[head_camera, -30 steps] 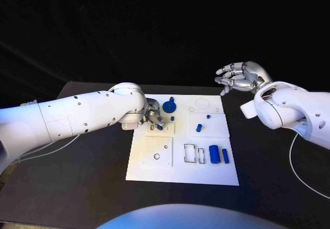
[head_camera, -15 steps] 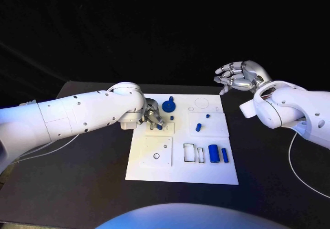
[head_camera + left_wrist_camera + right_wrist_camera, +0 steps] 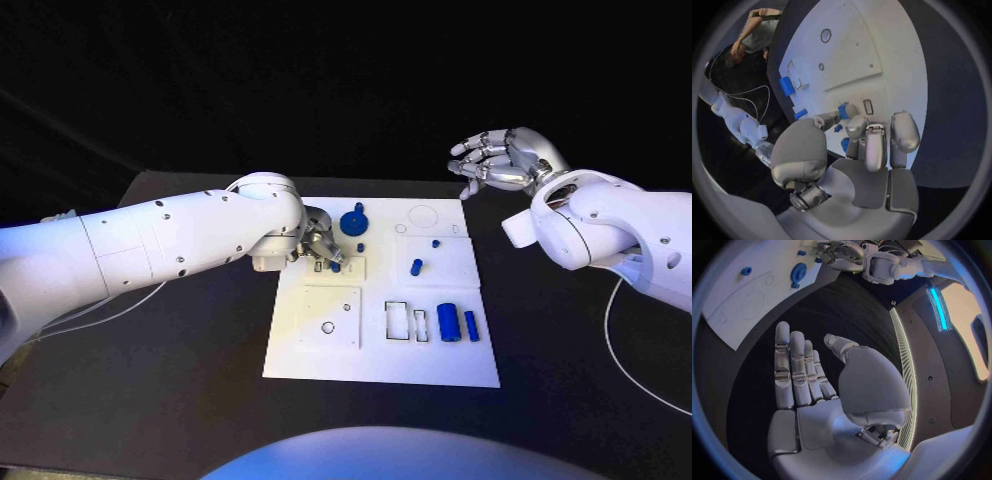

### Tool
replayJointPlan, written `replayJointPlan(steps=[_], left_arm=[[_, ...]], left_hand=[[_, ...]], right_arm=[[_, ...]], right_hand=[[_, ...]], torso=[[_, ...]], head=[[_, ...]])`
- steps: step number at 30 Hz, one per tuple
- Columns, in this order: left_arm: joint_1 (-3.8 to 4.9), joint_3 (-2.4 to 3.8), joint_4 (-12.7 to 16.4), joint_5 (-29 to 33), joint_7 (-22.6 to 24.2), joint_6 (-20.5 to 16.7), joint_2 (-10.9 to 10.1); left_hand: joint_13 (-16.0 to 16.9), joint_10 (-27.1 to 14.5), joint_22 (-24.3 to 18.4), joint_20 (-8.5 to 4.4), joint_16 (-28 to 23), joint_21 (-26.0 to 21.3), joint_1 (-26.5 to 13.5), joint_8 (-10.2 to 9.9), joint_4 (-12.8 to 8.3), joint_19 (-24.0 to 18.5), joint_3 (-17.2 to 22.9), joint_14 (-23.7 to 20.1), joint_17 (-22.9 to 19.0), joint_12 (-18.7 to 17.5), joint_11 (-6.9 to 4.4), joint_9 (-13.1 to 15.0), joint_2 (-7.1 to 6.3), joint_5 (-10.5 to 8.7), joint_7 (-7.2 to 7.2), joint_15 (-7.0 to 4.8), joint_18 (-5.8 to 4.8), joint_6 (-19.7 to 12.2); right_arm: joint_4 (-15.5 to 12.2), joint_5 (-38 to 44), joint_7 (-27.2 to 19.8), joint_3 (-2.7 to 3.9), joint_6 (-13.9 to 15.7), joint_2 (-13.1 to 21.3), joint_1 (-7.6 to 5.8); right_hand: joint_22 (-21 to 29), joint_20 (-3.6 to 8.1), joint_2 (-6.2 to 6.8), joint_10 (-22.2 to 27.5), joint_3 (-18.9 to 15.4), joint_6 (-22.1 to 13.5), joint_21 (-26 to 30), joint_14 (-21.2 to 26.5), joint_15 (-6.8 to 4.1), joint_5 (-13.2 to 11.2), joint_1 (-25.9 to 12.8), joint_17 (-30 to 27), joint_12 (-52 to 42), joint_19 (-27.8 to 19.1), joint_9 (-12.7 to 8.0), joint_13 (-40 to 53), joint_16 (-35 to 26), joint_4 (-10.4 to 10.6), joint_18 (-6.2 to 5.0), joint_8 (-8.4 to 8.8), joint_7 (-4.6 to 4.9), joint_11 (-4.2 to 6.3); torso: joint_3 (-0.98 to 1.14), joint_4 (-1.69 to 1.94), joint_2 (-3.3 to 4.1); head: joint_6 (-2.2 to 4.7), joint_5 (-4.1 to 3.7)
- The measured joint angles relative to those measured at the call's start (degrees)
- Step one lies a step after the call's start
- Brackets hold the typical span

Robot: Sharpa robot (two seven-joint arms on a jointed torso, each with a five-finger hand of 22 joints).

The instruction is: Assemble the parts on the task board

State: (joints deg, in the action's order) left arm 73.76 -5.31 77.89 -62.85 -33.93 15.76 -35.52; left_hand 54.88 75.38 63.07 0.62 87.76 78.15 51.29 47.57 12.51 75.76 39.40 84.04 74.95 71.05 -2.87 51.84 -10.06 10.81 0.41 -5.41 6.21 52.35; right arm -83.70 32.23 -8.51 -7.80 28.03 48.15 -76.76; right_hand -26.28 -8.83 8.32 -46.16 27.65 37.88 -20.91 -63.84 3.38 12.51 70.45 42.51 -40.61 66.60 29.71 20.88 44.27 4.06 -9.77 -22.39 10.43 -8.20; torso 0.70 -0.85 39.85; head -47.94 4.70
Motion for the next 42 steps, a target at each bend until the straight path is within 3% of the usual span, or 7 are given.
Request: replayJointPlan(steps=[6,16,22,31,35,38,42], left_arm=[[0.00,0.00,0.0,0.0,0.0,0.0,0.0],[-0.02,0.01,0.4,0.0,0.0,-0.1,-0.3],[-0.10,0.03,1.1,0.0,0.0,-0.4,-0.9],[-0.20,0.56,2.3,0.0,-0.2,-1.0,-2.0],[-0.17,1.17,2.9,-0.1,-0.2,-1.2,-2.3],[-0.08,2.06,3.5,-0.1,-0.2,-1.4,-2.7],[0.37,3.46,4.4,-0.1,-0.3,-2.0,-3.1]], left_hand=[[0.1,0.0,0.1,0.00,0.0,0.0,0.0,0.0,0.6,0.0,-1.6,0.0,0.0,0.1,0.00,0.0,0.00,0.00,0.00,-0.04,0.00,0.0],[0.1,0.0,0.1,-0.21,0.0,0.0,-1.3,-0.3,4.1,0.2,-8.0,-0.2,0.0,0.2,0.00,-0.1,-0.41,0.01,0.20,-0.21,0.01,0.2],[0.1,0.0,0.1,-0.20,0.0,0.0,-2.9,-0.3,4.3,0.2,-11.5,-0.2,0.0,0.2,0.01,-0.1,0.11,0.01,0.20,-0.23,0.00,0.2],[0.1,0.0,0.1,-0.20,0.0,0.0,-3.4,-0.6,4.4,0.2,-12.0,0.0,0.0,0.2,0.01,-0.1,0.18,0.01,0.20,-0.42,0.00,0.2],[0.0,0.0,0.1,-0.20,0.0,0.0,-3.4,-0.6,4.2,0.2,-12.2,0.0,0.0,0.2,0.01,-0.1,0.18,0.01,0.20,-0.41,0.00,0.2],[-0.2,0.0,0.1,-0.20,0.0,0.0,-3.4,-0.6,4.2,0.2,-12.2,0.0,0.0,0.2,0.01,-0.1,0.18,0.01,0.20,-0.41,0.00,0.2],[-1.6,-0.8,-1.2,-0.04,-0.4,-0.9,-1.6,-1.4,4.1,0.0,-12.9,0.0,0.0,-0.6,0.12,-0.4,1.20,0.01,0.71,-0.41,0.00,-0.8]], right_arm=[[0.0,0.0,0.0,0.00,0.0,0.1,0.00],[0.0,-0.1,-0.1,0.00,0.0,0.1,0.00],[0.1,-0.2,-0.1,0.00,0.0,0.1,0.00],[0.3,-0.2,-0.1,0.00,0.0,0.1,0.00],[0.3,-0.3,-0.1,0.00,0.0,0.0,0.00],[0.5,-0.3,-0.2,0.00,0.0,0.0,0.01],[0.7,-0.3,-0.2,0.00,0.0,-0.1,0.01]], right_hand=[[0.0,0.00,0.00,0.0,-0.1,0.0,0.0,0.2,0.20,0.0,0.0,0.0,0.0,0.0,0.0,0.0,0.0,0.1,0.00,0.00,0.00,0.00],[0.4,0.00,0.18,0.0,-0.4,0.0,0.2,0.2,0.19,-0.2,-0.2,0.0,0.0,0.0,0.0,-0.3,0.0,0.1,0.00,-0.21,0.00,0.00],[0.5,-0.20,0.23,0.0,-0.5,-0.2,0.5,0.2,0.19,-0.2,-0.2,0.0,0.0,0.2,0.0,-0.4,0.0,0.2,0.01,-0.21,0.17,0.00],[0.6,-0.20,0.23,0.0,-0.5,-0.4,0.5,0.2,0.19,-0.2,-0.2,0.0,0.0,0.2,0.0,-0.4,0.0,0.2,0.01,-0.21,-0.03,0.00],[0.6,-0.20,0.23,0.0,-0.5,-0.4,0.5,0.2,0.19,-0.2,-0.2,0.0,0.0,0.2,0.0,-0.4,0.0,0.2,0.01,-0.21,-0.03,0.00],[0.5,-0.20,0.23,0.0,-0.5,-0.4,0.5,0.2,0.19,-0.2,-0.2,0.0,0.0,0.2,0.0,-0.4,0.0,0.2,0.00,-0.21,-0.03,0.00],[0.5,-0.20,0.23,0.0,-0.5,-0.4,0.5,0.2,0.19,-0.2,-0.2,0.0,0.0,0.2,0.0,-0.4,0.0,0.2,0.00,-0.21,-0.04,0.00]], torso=[[0.00,0.00,0.00],[-0.03,-0.01,0.01],[-0.07,0.02,0.02],[-0.04,0.03,0.01],[-0.03,0.03,0.01],[-0.04,0.03,-0.01],[-0.03,0.04,-0.03]], head=[[0.07,-0.05],[0.18,-0.11],[0.18,-0.16],[0.23,-0.10],[0.31,-0.09],[0.50,-0.09],[0.80,-0.09]])
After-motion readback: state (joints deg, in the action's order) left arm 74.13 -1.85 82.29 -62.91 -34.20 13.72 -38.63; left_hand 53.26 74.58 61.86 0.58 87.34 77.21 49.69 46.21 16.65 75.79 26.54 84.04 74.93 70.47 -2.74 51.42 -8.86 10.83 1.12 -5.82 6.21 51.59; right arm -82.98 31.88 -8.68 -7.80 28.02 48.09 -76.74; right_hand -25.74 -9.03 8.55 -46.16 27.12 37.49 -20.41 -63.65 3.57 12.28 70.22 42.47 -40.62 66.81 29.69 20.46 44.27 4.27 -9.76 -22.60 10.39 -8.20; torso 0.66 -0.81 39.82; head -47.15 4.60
